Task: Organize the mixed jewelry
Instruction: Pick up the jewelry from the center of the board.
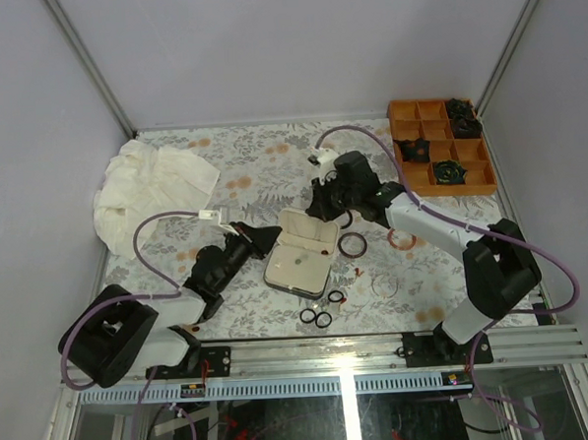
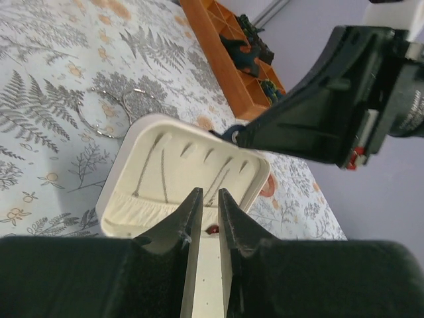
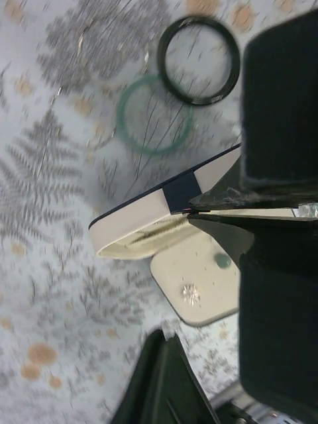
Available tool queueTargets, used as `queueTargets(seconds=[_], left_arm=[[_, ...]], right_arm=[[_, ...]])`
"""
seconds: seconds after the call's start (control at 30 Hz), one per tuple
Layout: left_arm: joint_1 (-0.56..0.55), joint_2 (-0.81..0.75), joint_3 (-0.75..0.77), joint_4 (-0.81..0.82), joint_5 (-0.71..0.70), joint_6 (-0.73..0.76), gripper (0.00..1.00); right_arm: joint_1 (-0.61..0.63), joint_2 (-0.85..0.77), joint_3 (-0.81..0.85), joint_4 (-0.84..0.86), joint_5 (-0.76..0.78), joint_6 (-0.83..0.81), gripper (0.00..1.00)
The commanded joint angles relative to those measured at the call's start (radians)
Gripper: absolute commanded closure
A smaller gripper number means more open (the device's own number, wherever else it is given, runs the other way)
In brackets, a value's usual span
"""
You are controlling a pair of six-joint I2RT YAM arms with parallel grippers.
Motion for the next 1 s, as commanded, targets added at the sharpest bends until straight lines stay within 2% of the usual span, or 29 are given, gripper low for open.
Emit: queueTargets(seconds=[0.0, 0.3, 0.5, 0.83, 0.97], left_arm=[[0.017, -0.072, -0.018, -0.064, -0.059, 0.043, 0.85], [0.041, -0.143, -0.051, -0.105, -0.093, 0.041, 0.85], [0.049, -0.149, -0.058, -0.110, -0.099, 0.040, 0.85], [0.058, -0.141, -0.056, -0.118, -0.093, 0.045, 0.85], [0.060, -0.130, -0.049, -0.120, -0.088, 0.041, 0.85]], right_arm=[[0.078, -0.035, 0.078, 0.056, -0.087, -0.059, 1.00], [0.142, 0.095, 0.197, 0.050, -0.127, -0.064, 1.00], [0.150, 0.139, 0.219, 0.045, -0.117, -0.063, 1.00], [0.149, 0.207, 0.288, -0.047, 0.094, -0.051, 1.00], [0.149, 0.207, 0.277, -0.049, 0.120, -0.046, 1.00]])
